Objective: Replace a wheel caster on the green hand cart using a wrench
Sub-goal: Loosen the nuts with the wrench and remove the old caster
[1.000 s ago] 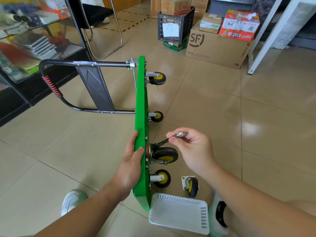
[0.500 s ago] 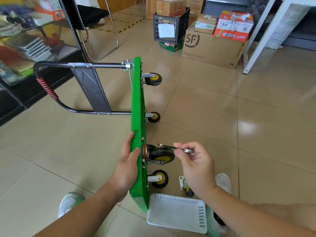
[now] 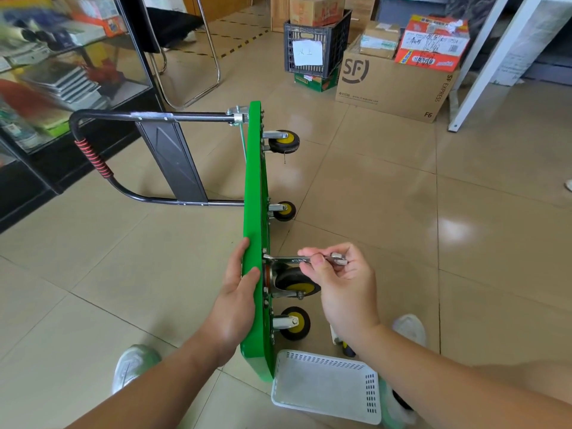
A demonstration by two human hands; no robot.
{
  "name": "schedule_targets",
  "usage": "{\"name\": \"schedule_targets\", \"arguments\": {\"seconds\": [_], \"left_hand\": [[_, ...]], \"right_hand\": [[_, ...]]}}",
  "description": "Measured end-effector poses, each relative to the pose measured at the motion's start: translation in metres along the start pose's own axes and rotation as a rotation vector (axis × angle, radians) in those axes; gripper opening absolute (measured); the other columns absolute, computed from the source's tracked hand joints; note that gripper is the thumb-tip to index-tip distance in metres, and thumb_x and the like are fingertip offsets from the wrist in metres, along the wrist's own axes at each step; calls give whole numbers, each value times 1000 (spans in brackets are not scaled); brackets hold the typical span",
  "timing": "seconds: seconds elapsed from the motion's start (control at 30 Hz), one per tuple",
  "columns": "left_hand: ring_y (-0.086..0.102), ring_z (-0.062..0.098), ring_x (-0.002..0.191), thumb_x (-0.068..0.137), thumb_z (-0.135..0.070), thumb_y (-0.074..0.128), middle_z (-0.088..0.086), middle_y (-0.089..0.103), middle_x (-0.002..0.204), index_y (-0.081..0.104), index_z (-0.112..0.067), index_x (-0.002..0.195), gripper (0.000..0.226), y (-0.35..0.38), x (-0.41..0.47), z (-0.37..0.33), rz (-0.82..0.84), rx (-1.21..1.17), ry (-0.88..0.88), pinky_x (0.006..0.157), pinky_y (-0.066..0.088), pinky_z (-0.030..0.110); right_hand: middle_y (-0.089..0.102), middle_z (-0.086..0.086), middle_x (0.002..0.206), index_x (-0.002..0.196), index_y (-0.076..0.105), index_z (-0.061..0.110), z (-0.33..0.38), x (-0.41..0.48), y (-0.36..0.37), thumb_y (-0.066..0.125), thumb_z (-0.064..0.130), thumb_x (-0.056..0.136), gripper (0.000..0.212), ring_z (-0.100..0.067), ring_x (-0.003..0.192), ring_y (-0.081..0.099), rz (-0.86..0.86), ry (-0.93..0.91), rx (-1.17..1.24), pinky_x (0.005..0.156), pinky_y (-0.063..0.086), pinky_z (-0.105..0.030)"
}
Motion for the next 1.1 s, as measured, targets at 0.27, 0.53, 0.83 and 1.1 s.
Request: {"name": "schedule_targets", "arguments": {"seconds": [0.27, 0.53, 0.83, 1.1], "left_hand": [[59, 27, 128, 104, -43, 37, -7, 54, 147, 28, -78, 136, 49, 0, -1, 0, 3, 15, -4, 110, 45, 56], [59, 27, 127, 102, -44, 37, -7, 54, 146, 28, -79, 135, 49, 1, -2, -1, 0, 21, -8, 109, 46, 57], [59, 27, 127, 108, -34, 37, -5, 56, 145, 31, -75, 136, 50, 1, -1, -2, -11, 6, 0, 110, 45, 57], [60, 24, 127, 111, -30, 36, -9, 57, 143, 31, -71, 139, 50, 3, -1, -3, -15, 3, 1, 110, 46, 55]], "right_hand": [[78, 0, 98, 91, 71, 13, -12, -8, -17, 65, 0, 93, 15, -24, 92, 74, 49, 41, -230, 90, 59, -40], [75, 5, 102, 107, 72, 20, -15, -6, -22, 60, 0, 95, 26, -9, 78, 75, 162, 164, -519, 69, 58, -20], [70, 17, 116, 131, 62, 32, -19, -2, -15, 56, 5, 97, 44, 7, 71, 60, 376, 198, -864, 58, 41, -2], [60, 12, 68, 95, 69, 22, -28, -16, -24, 50, 38, 102, 26, -6, 56, 48, 307, 407, -688, 59, 39, -23]]}}
Point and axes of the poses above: each hand's wrist, its own x-axis towards the middle knuckle, its own y-axis out of the palm, z = x × y, the point moved 5 cm from there along x, towards the middle knuckle
